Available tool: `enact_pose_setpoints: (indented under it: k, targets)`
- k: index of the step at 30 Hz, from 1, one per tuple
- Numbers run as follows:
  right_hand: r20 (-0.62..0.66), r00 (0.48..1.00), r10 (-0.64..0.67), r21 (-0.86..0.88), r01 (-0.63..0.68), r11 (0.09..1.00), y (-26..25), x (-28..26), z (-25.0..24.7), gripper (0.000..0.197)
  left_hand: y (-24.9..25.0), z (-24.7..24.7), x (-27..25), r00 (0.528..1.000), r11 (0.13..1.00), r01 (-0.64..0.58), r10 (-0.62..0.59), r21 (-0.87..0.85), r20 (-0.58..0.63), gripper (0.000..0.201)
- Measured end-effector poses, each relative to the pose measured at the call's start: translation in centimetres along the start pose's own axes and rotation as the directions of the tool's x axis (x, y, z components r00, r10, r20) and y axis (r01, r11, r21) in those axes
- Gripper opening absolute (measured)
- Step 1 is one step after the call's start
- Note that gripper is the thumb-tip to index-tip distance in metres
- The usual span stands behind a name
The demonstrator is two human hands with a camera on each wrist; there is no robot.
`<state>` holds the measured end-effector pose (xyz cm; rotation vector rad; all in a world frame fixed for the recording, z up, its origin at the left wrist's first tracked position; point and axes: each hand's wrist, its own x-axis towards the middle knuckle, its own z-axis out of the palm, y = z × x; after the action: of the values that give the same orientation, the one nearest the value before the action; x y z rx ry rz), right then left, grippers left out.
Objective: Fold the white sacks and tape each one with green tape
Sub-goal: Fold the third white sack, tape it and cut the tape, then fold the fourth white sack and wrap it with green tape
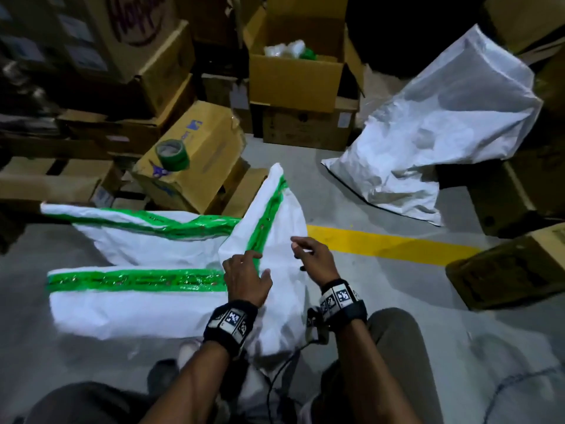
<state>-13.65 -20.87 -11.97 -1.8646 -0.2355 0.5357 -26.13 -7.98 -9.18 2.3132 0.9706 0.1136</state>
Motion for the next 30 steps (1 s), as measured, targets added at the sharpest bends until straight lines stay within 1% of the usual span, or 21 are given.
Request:
enact_pose_setpoints:
  k: [1, 3, 4, 5, 7, 9, 11, 12, 14, 16, 18, 20, 22, 24, 25, 29, 30]
  targets:
    - [-0.031, 1.000, -0.004, -0.001, 0.004, 1.000, -1.0, 1.0, -1.4, 0.018, 1.1, -0.5, 1.2, 0.999, 0.999, -0.023, 0.024, -0.023, 0.037, 0.034]
    - [-0.065, 0.998, 0.004, -0.020, -0.005, 1.000, -3.7, 2.5, -4.4, 0.017, 3.4, -2.4, 2.7, 0.993, 0.989, -0.058, 0.071, -0.132, 0.091, 0.022]
    - [-0.076, 0.997, 0.005, -0.040, -0.008, 0.999, -5.4, 2.7, -6.0, 0.017, 4.6, -3.8, 3.2, 0.990, 0.985, -0.060, 0.079, -0.160, 0.117, 0.015]
    - [-0.079, 0.997, 0.001, -0.070, -0.007, 0.998, -7.1, 2.5, -7.8, 0.017, 5.9, -5.5, 3.4, 0.984, 0.988, -0.052, 0.075, -0.148, 0.160, 0.011]
    - [-0.059, 0.998, -0.008, -0.154, -0.001, 0.988, -10.9, 1.2, -11.8, 0.017, 9.1, -9.3, 3.5, 0.961, 0.996, -0.030, 0.053, -0.088, 0.270, 0.016]
    - [-0.002, 0.999, 0.043, -0.234, -0.042, 0.971, -14.9, -0.9, -16.3, 0.017, 13.1, -13.2, 2.8, 0.934, 1.000, -0.007, 0.016, -0.026, 0.357, 0.016]
    - [0.046, 0.993, 0.105, -0.255, -0.090, 0.963, -19.4, -3.3, -20.9, 0.017, 18.1, -17.1, 1.5, 0.921, 1.000, -0.022, 0.015, 0.013, 0.389, 0.018]
    - [0.048, 0.991, 0.121, -0.248, -0.106, 0.963, -21.9, -4.6, -23.2, 0.017, 20.7, -18.7, 0.9, 0.916, 0.999, -0.033, 0.029, 0.004, 0.401, 0.021]
    - [-0.007, 0.992, 0.123, -0.230, -0.122, 0.966, -26.6, -7.0, -27.5, 0.019, 25.8, -21.1, 0.0, 0.901, 0.998, -0.062, 0.067, -0.026, 0.430, 0.023]
    - [-0.076, 0.992, 0.099, -0.209, -0.113, 0.971, -30.8, -9.4, -31.4, 0.020, 30.6, -22.7, -0.6, 0.882, 0.994, -0.099, 0.106, -0.039, 0.460, 0.020]
    - [-0.113, 0.990, 0.081, -0.185, -0.102, 0.977, -33.9, -11.1, -34.8, 0.020, 35.8, -23.5, -0.4, 0.855, 0.985, -0.142, 0.174, -0.103, 0.489, 0.017]
    - [-0.166, 0.984, 0.058, -0.170, -0.086, 0.982, -35.5, -12.2, -37.6, 0.019, 40.8, -23.7, 0.2, 0.817, 0.966, -0.202, 0.257, -0.161, 0.516, 0.017]
    - [-0.246, 0.968, 0.047, -0.159, -0.089, 0.983, -35.6, -13.0, -40.1, 0.018, 44.6, -23.2, 1.3, 0.784, 0.945, -0.256, 0.327, -0.206, 0.528, 0.014]
    - [-0.315, 0.948, 0.051, -0.124, -0.094, 0.988, -35.2, -13.5, -41.9, 0.017, 47.3, -22.7, 2.4, 0.777, 0.931, -0.290, 0.363, -0.220, 0.514, 0.014]
    - [-0.328, 0.943, 0.053, -0.116, -0.095, 0.989, -35.1, -13.5, -42.5, 0.017, 48.2, -22.5, 2.8, 0.777, 0.925, -0.305, 0.379, -0.227, 0.502, 0.013]
    - [-0.320, 0.946, 0.045, -0.143, -0.095, 0.985, -35.5, -11.5, -43.8, 0.016, 51.8, -23.0, 4.3, 0.767, 0.884, -0.372, 0.464, -0.282, 0.443, 0.007]
    - [-0.324, 0.945, 0.042, -0.137, -0.090, 0.987, -35.8, -10.6, -44.1, 0.017, 52.6, -23.2, 4.9, 0.765, 0.878, -0.369, 0.474, -0.306, 0.437, 0.007]
